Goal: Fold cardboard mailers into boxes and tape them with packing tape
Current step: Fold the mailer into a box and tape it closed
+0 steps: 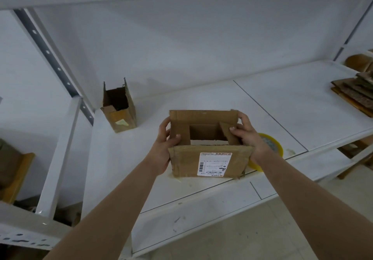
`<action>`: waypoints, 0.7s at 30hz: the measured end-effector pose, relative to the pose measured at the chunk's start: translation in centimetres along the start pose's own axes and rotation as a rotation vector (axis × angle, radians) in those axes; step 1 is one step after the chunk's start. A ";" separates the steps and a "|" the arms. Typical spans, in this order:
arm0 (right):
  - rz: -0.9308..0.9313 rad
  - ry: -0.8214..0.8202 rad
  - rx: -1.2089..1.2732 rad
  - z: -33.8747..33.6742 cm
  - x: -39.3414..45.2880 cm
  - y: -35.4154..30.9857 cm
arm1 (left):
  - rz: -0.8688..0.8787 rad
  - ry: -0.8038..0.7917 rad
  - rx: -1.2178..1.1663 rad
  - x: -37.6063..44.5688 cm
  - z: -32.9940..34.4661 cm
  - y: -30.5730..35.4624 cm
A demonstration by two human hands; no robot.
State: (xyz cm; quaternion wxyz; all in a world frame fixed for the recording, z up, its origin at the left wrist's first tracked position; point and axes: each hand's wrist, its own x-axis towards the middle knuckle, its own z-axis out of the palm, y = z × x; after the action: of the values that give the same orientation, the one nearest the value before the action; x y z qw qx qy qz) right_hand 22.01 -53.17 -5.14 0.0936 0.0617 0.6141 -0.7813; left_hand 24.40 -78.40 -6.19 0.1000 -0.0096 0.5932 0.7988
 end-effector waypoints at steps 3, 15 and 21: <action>-0.109 -0.035 -0.011 -0.6 -0.3 0.6 | 0.054 0.007 0.017 -0.2 -0.1 -0.4; -0.064 0.015 0.034 0.3 -0.7 1.1 | 0.074 0.026 0.370 -2.9 0.1 1.8; 0.055 0.010 -0.025 0.1 -0.6 0.7 | 0.116 0.198 0.647 -2.2 0.6 1.4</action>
State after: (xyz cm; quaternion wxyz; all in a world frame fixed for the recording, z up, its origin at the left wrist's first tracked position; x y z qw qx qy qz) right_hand 22.75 -53.41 -5.64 0.1126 0.0810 0.6222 -0.7704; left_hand 26.39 -78.56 -4.43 -0.0059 -0.0213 0.8223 0.5686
